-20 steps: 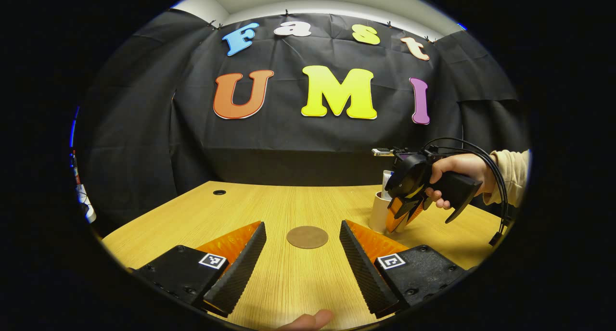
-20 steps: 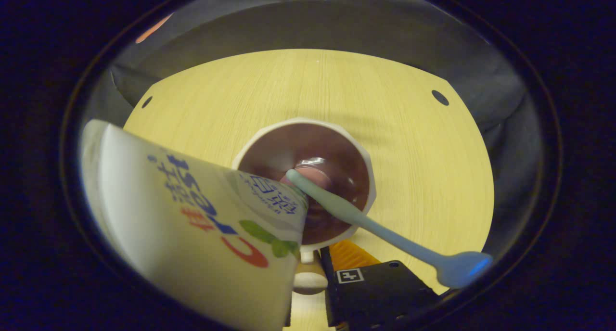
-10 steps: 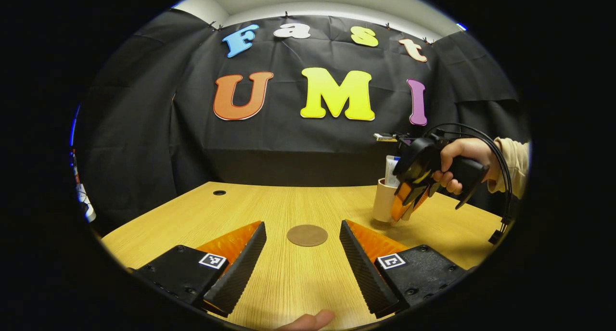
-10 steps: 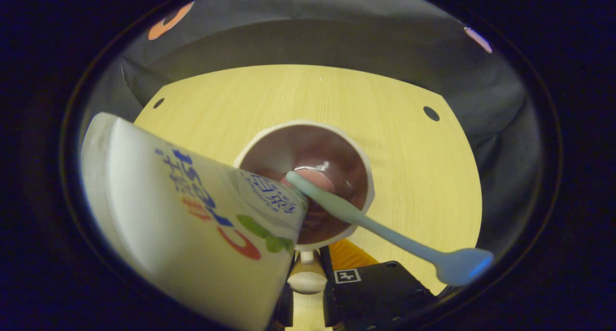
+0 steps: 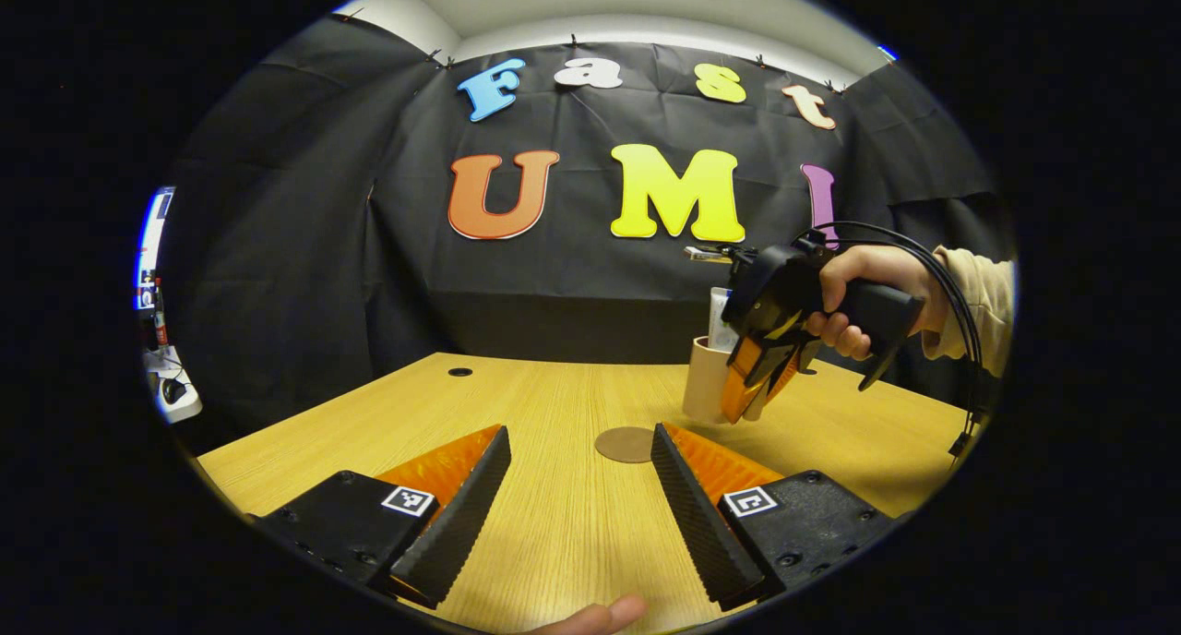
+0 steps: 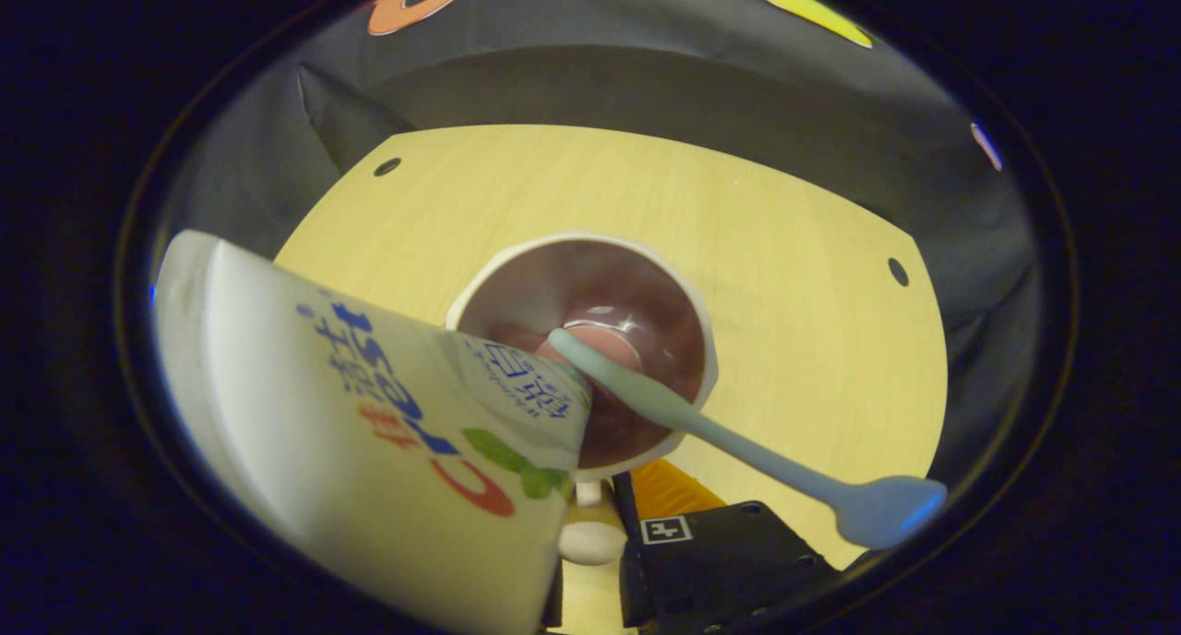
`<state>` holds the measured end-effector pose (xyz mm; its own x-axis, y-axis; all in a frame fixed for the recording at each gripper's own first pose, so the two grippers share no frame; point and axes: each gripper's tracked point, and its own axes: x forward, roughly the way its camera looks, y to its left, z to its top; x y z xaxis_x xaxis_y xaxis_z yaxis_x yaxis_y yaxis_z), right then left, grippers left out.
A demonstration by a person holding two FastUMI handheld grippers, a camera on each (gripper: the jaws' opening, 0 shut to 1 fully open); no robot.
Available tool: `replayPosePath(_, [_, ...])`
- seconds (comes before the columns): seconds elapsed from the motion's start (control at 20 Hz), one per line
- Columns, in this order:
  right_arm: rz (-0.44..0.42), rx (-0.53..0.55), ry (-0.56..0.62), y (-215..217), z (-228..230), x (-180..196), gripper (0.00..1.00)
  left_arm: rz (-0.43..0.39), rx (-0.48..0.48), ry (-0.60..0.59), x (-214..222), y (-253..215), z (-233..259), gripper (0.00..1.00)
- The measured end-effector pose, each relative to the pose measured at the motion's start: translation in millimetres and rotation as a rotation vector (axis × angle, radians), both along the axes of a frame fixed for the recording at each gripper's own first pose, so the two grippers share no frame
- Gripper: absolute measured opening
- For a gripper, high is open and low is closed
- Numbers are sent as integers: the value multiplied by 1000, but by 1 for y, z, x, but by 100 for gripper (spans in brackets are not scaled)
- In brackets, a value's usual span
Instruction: Put the toothbrush and toothpaste on the desktop into the cup, then pick up the cup and place it on the coaster on the desktop.
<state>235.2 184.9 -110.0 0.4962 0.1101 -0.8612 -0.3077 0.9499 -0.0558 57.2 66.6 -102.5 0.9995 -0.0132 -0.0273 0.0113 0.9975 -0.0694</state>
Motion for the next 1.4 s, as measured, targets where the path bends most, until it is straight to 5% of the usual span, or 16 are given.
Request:
replayPosePath(0.25, [57, -5, 33, 47, -23, 18, 24, 12, -39, 11, -7, 18, -7, 98])
replayPosePath(0.8, [52, 8, 57, 68, -37, 19, 26, 12, -55, 50, -8, 27, -25, 98])
replayPosePath(0.9, [52, 98, 50, 76, -29, 12, 36, 9, -45, 54, -9, 24, -27, 98])
replayPosePath(1.05, [44, 139, -2, 67, -16, 7, 84, 3, -29, 58, -12, 16, -27, 98])
replayPosePath(1.1, [42, 128, -40, 59, -11, 6, 90, 2, -25, 61, -12, 15, -28, 98])
replayPosePath(1.4, [28, 202, -168, 26, 12, -20, 96, 10, -15, 85, -19, 4, -27, 98])
